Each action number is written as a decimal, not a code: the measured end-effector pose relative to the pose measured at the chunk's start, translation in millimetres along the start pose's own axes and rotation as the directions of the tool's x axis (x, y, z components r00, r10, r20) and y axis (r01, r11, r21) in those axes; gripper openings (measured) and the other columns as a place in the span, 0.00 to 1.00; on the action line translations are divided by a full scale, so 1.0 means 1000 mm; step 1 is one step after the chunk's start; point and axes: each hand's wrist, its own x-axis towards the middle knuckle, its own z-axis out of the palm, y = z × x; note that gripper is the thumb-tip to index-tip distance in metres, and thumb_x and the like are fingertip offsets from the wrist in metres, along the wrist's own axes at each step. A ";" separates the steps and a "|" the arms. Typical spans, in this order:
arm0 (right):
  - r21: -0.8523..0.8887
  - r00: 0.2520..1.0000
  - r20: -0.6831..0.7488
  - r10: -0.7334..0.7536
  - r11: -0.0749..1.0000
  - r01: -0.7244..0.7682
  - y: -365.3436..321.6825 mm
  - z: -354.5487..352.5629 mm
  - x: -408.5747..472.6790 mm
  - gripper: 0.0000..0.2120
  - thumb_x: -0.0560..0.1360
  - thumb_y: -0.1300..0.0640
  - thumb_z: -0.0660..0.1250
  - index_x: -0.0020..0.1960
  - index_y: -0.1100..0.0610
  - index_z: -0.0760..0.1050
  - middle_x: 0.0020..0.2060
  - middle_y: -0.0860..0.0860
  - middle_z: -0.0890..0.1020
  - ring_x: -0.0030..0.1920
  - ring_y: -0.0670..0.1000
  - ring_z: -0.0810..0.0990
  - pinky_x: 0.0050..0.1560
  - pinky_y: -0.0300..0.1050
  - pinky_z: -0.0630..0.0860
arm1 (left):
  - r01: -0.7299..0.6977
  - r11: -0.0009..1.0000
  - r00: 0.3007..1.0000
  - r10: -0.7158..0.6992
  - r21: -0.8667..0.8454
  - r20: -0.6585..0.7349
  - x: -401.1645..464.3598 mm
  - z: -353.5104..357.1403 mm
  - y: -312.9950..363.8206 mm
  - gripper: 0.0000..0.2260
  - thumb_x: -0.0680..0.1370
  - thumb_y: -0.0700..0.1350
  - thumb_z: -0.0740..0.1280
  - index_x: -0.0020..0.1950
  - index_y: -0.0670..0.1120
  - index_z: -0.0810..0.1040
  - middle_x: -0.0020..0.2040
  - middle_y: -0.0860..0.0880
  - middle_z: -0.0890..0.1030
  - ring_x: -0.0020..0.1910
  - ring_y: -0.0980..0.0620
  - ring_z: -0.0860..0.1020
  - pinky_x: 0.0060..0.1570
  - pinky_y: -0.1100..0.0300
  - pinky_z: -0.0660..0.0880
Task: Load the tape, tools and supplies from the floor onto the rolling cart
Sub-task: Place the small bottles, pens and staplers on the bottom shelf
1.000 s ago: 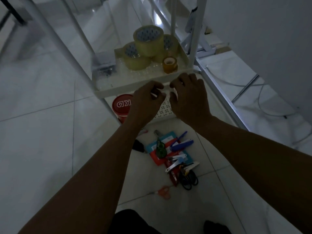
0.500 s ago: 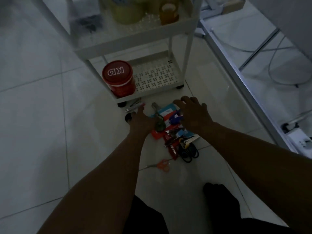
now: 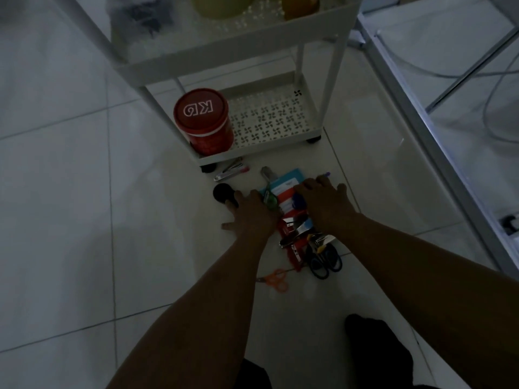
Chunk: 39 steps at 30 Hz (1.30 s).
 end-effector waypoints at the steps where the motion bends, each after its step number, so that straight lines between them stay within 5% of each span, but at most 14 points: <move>1: -0.025 1.000 -0.025 0.006 1.000 -0.007 0.002 0.000 0.001 0.43 0.67 0.51 0.74 0.75 0.53 0.54 0.74 0.55 0.61 0.75 0.60 0.55 0.68 0.64 0.59 | -0.014 1.000 1.000 0.014 0.010 -0.006 0.001 -0.001 -0.003 0.26 0.75 0.56 0.66 0.70 0.47 0.68 0.77 0.41 0.55 0.76 0.36 0.50 0.67 0.28 0.55; 7: 0.034 0.995 -0.065 0.081 0.996 -0.079 0.010 0.000 -0.005 0.35 0.71 0.44 0.69 0.72 0.55 0.61 0.66 0.58 0.69 0.68 0.61 0.65 0.67 0.58 0.62 | -0.080 0.988 0.996 0.076 0.133 0.038 -0.004 -0.005 -0.020 0.37 0.70 0.64 0.69 0.72 0.45 0.65 0.77 0.43 0.54 0.75 0.34 0.50 0.67 0.34 0.62; 11: 0.354 0.993 -0.101 0.069 0.935 -0.029 0.017 -0.004 -0.010 0.27 0.74 0.46 0.66 0.68 0.57 0.66 0.58 0.60 0.71 0.57 0.59 0.73 0.56 0.52 0.73 | -0.063 0.988 0.997 0.057 0.140 0.043 -0.009 -0.004 -0.025 0.43 0.68 0.69 0.67 0.75 0.47 0.61 0.78 0.40 0.48 0.77 0.34 0.45 0.71 0.34 0.52; 16: 0.239 0.990 -0.051 -0.128 0.961 0.137 0.008 0.001 -0.016 0.29 0.75 0.48 0.64 0.73 0.55 0.60 0.68 0.57 0.65 0.64 0.58 0.68 0.63 0.54 0.71 | 0.011 1.000 0.999 -0.011 0.000 -0.039 -0.011 0.005 -0.026 0.36 0.72 0.63 0.68 0.75 0.52 0.59 0.78 0.36 0.39 0.76 0.34 0.36 0.72 0.34 0.39; 21: -0.030 0.969 0.162 -0.187 0.980 0.195 -0.004 0.007 -0.024 0.48 0.68 0.34 0.67 0.77 0.48 0.45 0.78 0.55 0.50 0.76 0.60 0.53 0.71 0.67 0.55 | 0.116 0.991 0.987 -0.122 -0.064 -0.105 -0.004 0.005 -0.036 0.21 0.76 0.51 0.68 0.67 0.49 0.71 0.70 0.39 0.62 0.69 0.36 0.60 0.66 0.42 0.61; 26: -0.122 0.978 -0.010 -0.209 0.971 0.206 -0.002 0.020 -0.029 0.34 0.72 0.46 0.68 0.73 0.50 0.58 0.75 0.57 0.58 0.72 0.60 0.60 0.67 0.63 0.66 | 0.093 0.996 0.988 -0.091 0.014 -0.122 -0.003 0.002 -0.040 0.18 0.75 0.50 0.68 0.64 0.47 0.72 0.63 0.40 0.66 0.64 0.37 0.65 0.60 0.44 0.67; 34: -0.125 0.970 -0.005 -0.241 0.963 0.239 -0.005 0.030 -0.028 0.36 0.74 0.47 0.67 0.75 0.49 0.53 0.74 0.54 0.61 0.73 0.58 0.62 0.67 0.64 0.65 | 0.051 0.997 0.983 -0.061 -0.062 -0.174 -0.003 0.003 -0.043 0.26 0.75 0.37 0.68 0.70 0.42 0.61 0.64 0.39 0.71 0.63 0.39 0.69 0.54 0.45 0.73; 39: -0.080 0.972 -0.005 -0.236 0.969 0.235 -0.012 0.026 -0.024 0.29 0.74 0.53 0.68 0.71 0.57 0.61 0.71 0.57 0.65 0.69 0.57 0.67 0.66 0.56 0.69 | 0.088 0.982 0.988 -0.108 -0.170 -0.112 0.003 0.002 -0.041 0.35 0.72 0.41 0.73 0.74 0.40 0.58 0.66 0.38 0.72 0.64 0.40 0.72 0.57 0.46 0.74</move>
